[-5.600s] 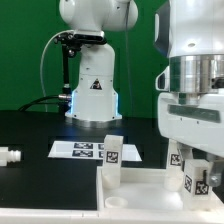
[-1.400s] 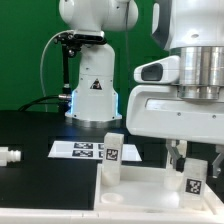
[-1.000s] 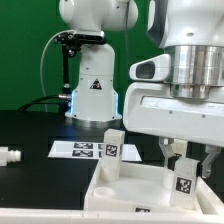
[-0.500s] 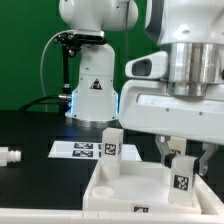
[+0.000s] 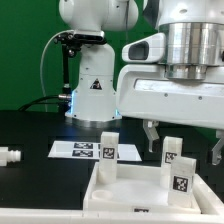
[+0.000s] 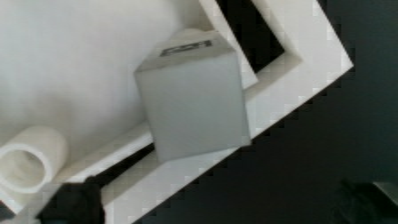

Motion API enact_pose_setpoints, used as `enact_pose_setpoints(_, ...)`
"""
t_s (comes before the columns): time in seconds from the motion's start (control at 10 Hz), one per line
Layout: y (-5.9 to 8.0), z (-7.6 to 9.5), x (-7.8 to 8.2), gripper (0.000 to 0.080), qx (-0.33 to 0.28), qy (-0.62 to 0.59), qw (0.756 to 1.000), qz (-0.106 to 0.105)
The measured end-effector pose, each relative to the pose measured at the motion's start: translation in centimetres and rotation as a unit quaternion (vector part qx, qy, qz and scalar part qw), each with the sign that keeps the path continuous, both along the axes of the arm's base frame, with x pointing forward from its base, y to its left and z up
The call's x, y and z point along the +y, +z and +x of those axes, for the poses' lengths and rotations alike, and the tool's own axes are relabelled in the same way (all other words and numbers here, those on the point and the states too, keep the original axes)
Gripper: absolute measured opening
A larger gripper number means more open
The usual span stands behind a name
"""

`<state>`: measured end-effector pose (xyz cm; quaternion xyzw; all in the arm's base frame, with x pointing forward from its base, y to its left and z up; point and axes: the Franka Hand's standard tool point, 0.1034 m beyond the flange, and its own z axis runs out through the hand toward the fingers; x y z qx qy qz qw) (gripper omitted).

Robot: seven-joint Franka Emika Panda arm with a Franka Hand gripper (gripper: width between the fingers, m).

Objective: Assemble square table

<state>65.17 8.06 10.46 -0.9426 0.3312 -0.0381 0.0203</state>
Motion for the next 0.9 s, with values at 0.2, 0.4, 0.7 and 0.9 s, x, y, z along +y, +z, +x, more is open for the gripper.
enact_pose_setpoints(0.2, 0.5, -0.1, -1.9, 0.0648, 0.000, 0.024, 1.000, -0.003)
enact_pose_setpoints(0.4, 1.3, -0.5, -5.7, 0.0648, -0.001, 0.028, 1.000, -0.003)
enact_pose_setpoints(0.7, 1.2, -0.6, -6.6, 0.0648, 0.000, 0.104, 0.994, -0.015)
enact_pose_setpoints(0.9, 1.2, -0.6, -6.8, 0.0648, 0.000, 0.171, 0.985, -0.022)
